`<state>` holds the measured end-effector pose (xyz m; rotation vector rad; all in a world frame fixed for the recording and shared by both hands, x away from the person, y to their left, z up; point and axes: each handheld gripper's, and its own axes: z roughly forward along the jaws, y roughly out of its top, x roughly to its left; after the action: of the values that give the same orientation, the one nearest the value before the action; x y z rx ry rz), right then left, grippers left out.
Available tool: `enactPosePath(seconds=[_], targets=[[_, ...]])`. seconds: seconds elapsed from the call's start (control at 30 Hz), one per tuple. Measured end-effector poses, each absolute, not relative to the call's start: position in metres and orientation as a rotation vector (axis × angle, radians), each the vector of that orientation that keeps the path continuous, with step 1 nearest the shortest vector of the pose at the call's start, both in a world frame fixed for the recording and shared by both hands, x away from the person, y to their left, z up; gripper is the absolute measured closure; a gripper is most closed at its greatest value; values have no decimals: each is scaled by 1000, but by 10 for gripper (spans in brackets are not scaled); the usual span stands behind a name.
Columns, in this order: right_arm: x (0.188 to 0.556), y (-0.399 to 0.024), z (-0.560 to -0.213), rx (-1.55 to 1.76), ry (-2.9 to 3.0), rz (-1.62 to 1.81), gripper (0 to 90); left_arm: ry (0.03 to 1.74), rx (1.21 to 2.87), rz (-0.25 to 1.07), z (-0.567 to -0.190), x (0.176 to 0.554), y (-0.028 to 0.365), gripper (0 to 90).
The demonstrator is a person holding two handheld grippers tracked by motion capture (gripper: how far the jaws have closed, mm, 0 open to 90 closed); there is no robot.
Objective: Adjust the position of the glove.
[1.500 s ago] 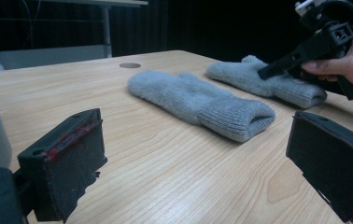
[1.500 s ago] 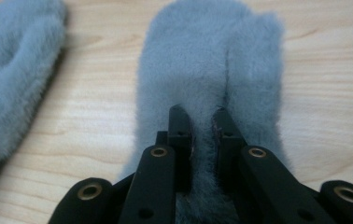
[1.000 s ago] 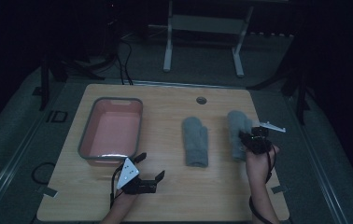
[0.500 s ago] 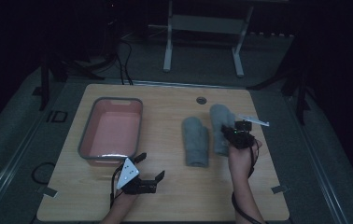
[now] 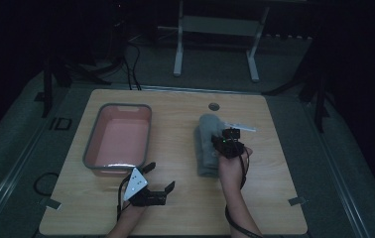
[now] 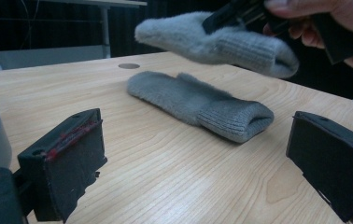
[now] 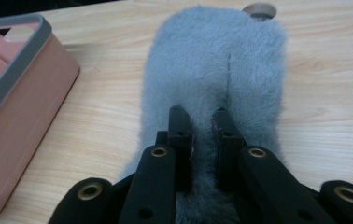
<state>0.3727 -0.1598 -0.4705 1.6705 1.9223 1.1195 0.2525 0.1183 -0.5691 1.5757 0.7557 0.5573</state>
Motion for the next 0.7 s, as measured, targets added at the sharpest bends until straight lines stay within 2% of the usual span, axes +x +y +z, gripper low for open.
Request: enactPosePath(seconds=[0.7], targets=[[382, -143, -512, 1719, 1962, 1000, 807, 758, 1575, 549, -569, 253, 119, 46]])
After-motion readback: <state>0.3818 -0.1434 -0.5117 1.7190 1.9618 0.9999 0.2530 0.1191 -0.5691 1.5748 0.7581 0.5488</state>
